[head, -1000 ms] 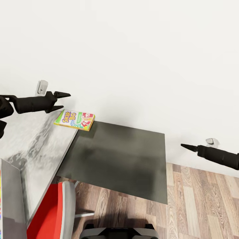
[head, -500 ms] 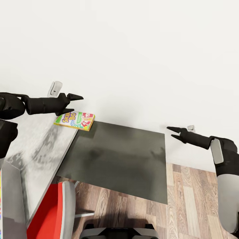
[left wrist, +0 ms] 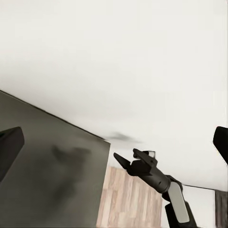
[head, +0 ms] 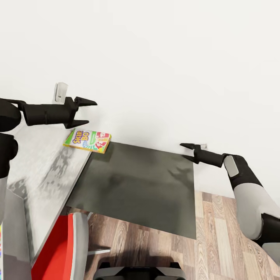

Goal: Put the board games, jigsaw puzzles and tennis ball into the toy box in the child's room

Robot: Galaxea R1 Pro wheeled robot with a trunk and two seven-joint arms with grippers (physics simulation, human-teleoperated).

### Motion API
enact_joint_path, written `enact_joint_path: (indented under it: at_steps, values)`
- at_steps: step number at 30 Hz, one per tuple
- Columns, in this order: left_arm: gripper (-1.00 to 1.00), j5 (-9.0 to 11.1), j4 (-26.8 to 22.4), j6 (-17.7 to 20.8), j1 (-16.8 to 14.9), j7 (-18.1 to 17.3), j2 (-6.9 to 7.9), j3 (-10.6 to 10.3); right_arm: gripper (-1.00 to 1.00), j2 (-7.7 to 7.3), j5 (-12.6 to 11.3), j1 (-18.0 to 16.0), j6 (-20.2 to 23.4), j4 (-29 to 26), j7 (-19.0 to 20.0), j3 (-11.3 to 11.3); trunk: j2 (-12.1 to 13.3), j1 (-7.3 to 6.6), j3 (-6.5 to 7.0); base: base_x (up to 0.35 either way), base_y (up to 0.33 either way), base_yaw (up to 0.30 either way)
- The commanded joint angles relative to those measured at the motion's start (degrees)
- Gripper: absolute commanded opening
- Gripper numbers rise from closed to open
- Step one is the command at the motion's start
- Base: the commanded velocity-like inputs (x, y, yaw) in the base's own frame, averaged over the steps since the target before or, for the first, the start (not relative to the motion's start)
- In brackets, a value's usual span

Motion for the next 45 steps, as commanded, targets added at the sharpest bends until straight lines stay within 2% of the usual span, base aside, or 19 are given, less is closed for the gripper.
enact_joint_path:
  at_steps: [1,3,7,15,19,28,39,45]
  values:
    - [1.0,0.6,0.0,0.0,-0.1,0.6,0.03,0.0,1.0,0.02,0.4,-0.1,0.2,0.0,0.4,-0.2,-0.1,0.03,-0.08,0.0,0.0,0.0]
    - [1.0,1.8,0.0,-0.1,-0.1,1.6,0.02,0.7,1.0,0.05,0.3,-0.3,-0.8,0.8,0.4,-0.2,-0.1,0.03,-0.08,0.0,0.0,0.0]
    - [1.0,2.8,-0.1,-0.1,-0.2,2.4,-0.01,1.5,1.0,0.2,0.2,-0.4,-1.6,1.4,0.6,-0.2,-0.1,0.03,-0.08,0.0,0.0,0.002]
    - [1.0,3.7,0.0,-0.1,-0.2,3.1,-0.35,2.1,1.0,0.07,0.0,-0.4,-2.3,2.0,0.9,-0.5,-0.1,0.03,-0.08,0.0,0.0,0.107]
    - [1.0,3.9,0.0,-0.1,-0.3,3.2,-0.57,2.1,1.0,-0.13,0.0,-0.3,-2.5,2.1,1.9,-0.6,-0.1,0.03,-0.08,0.0,0.0,0.229]
    - [1.0,4.0,-0.1,-0.1,-0.5,3.2,-1.07,2.1,1.0,-0.46,0.1,0.5,-3.1,2.2,7.7,-0.6,-0.1,0.03,-0.08,0.0,0.0,0.266]
    - [1.0,4.0,0.0,-0.2,-0.8,3.3,-3.2,1.9,1.0,-0.56,0.3,2.8,-4.7,1.6,11.3,-0.4,-0.1,0.03,-0.08,0.0,0.0,0.185]
    - [1.0,3.9,0.0,-0.2,-0.9,3.4,-3.7,1.9,1.0,-0.63,0.4,3.5,-6.5,1.5,13.5,-0.4,-0.1,0.03,-0.08,-0.031,-0.039,0.048]
